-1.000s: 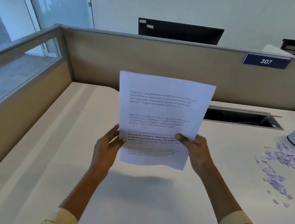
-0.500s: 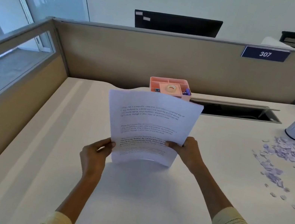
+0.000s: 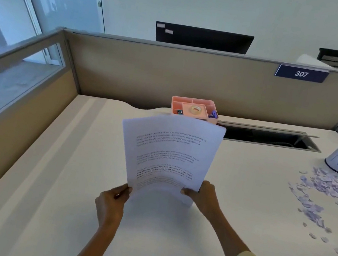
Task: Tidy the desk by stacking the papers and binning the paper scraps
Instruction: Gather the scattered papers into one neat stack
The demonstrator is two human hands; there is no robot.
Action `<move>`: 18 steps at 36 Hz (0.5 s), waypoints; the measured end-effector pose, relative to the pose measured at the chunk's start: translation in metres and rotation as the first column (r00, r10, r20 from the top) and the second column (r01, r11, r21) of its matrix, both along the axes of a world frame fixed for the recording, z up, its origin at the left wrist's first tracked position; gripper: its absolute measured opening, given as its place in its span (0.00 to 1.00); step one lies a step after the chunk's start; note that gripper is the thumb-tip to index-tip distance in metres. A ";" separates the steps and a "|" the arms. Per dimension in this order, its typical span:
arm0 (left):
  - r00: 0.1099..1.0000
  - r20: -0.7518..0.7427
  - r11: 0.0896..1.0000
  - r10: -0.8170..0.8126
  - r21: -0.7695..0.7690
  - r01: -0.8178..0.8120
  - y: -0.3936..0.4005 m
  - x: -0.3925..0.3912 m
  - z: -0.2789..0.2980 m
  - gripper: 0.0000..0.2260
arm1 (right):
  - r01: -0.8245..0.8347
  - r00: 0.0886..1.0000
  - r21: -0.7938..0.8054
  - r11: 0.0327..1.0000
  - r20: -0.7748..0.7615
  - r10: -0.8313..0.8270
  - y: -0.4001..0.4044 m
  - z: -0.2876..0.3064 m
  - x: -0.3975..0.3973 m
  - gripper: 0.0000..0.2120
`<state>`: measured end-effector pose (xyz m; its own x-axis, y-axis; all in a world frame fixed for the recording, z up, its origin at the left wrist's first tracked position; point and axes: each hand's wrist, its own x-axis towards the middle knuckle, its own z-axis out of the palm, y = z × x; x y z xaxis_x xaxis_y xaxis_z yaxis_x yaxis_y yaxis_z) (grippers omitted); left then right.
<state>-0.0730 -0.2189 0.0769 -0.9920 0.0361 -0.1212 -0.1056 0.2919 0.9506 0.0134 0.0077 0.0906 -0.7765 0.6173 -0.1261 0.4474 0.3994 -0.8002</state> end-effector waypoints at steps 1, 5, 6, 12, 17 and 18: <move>1.000 0.007 1.000 0.002 -0.007 -0.002 0.001 -0.001 -0.001 0.12 | 0.009 1.000 -0.011 1.000 0.009 -0.009 -0.001 -0.003 0.001 0.11; 0.998 0.063 1.000 -0.005 0.019 0.004 0.002 -0.007 -0.002 0.10 | 0.033 0.999 -0.033 0.999 0.003 -0.033 0.000 -0.001 0.002 0.07; 0.998 0.067 1.000 0.002 0.027 -0.004 0.002 -0.010 -0.004 0.09 | 0.023 1.000 -0.024 0.999 0.009 -0.023 0.001 -0.001 0.004 0.07; 0.996 0.087 0.996 0.009 0.087 -0.017 -0.001 -0.019 -0.003 0.10 | 0.034 0.999 -0.002 0.999 0.016 -0.034 0.010 -0.022 0.030 0.02; 0.997 0.075 0.997 -0.004 0.073 -0.002 0.000 -0.023 0.000 0.10 | 0.107 0.990 -0.098 0.989 -0.077 -0.115 0.008 -0.022 0.035 0.09; 0.997 0.073 0.998 -0.007 0.065 0.002 0.000 -0.024 0.001 0.10 | 0.126 0.984 -0.150 0.981 -0.108 -0.143 0.007 -0.020 0.034 0.09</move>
<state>-0.0969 -0.2192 0.0784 -0.9804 0.0503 -0.1904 -0.1741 0.2307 0.9573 0.0473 0.0148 0.0710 -0.7020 0.6996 -0.1330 0.3887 0.2200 -0.8947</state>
